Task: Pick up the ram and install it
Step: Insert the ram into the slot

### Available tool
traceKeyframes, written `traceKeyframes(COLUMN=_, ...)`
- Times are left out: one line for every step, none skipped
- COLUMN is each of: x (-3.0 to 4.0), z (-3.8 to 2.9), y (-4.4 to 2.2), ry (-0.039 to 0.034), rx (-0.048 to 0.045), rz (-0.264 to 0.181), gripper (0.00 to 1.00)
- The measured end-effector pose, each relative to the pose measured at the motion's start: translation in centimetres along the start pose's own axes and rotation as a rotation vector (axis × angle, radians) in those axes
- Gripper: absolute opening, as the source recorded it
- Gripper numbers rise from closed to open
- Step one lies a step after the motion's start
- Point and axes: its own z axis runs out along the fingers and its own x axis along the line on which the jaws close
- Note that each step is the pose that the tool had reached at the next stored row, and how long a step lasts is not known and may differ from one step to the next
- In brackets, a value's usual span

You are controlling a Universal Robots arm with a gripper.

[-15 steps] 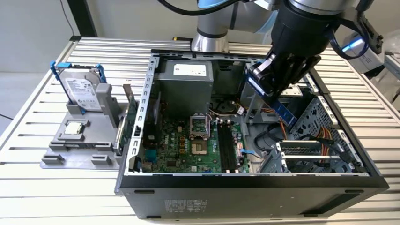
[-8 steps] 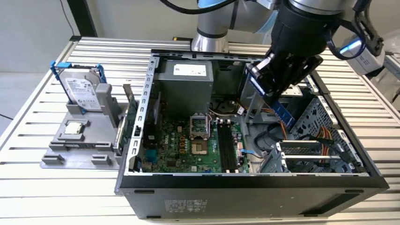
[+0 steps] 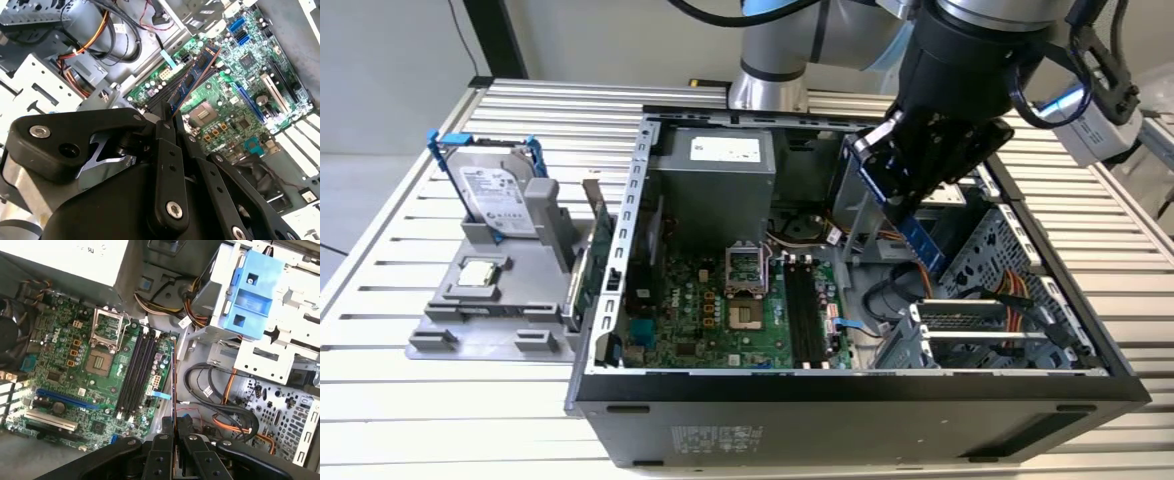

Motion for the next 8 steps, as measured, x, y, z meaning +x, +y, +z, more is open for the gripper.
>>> traceKeyframes(x=0.00, z=0.00, y=0.00, ry=-0.0002, rx=0.0006, rz=0.011, gripper=0.00)
traceKeyframes(x=0.00, z=0.00, y=0.00, ry=-0.0005, rx=0.0011, rz=0.021, gripper=0.00)
traceKeyframes(x=0.00, z=0.00, y=0.00, ry=-0.0007, rx=0.0015, rz=0.032, gripper=0.00)
traceKeyframes(x=0.00, z=0.00, y=0.00, ry=-0.0009, rx=0.0021, rz=0.043, gripper=0.00)
traceKeyframes(x=0.00, z=0.00, y=0.00, ry=-0.0012, rx=0.0026, rz=0.053, gripper=0.00)
traceKeyframes(x=0.00, z=0.00, y=0.00, ry=-0.0014, rx=0.0031, rz=0.064, gripper=0.00)
traceKeyframes(x=0.00, z=0.00, y=0.00, ry=-0.0016, rx=0.0036, rz=0.075, gripper=0.00)
traceKeyframes(x=0.00, z=0.00, y=0.00, ry=-0.0019, rx=0.0042, rz=0.086, gripper=0.00)
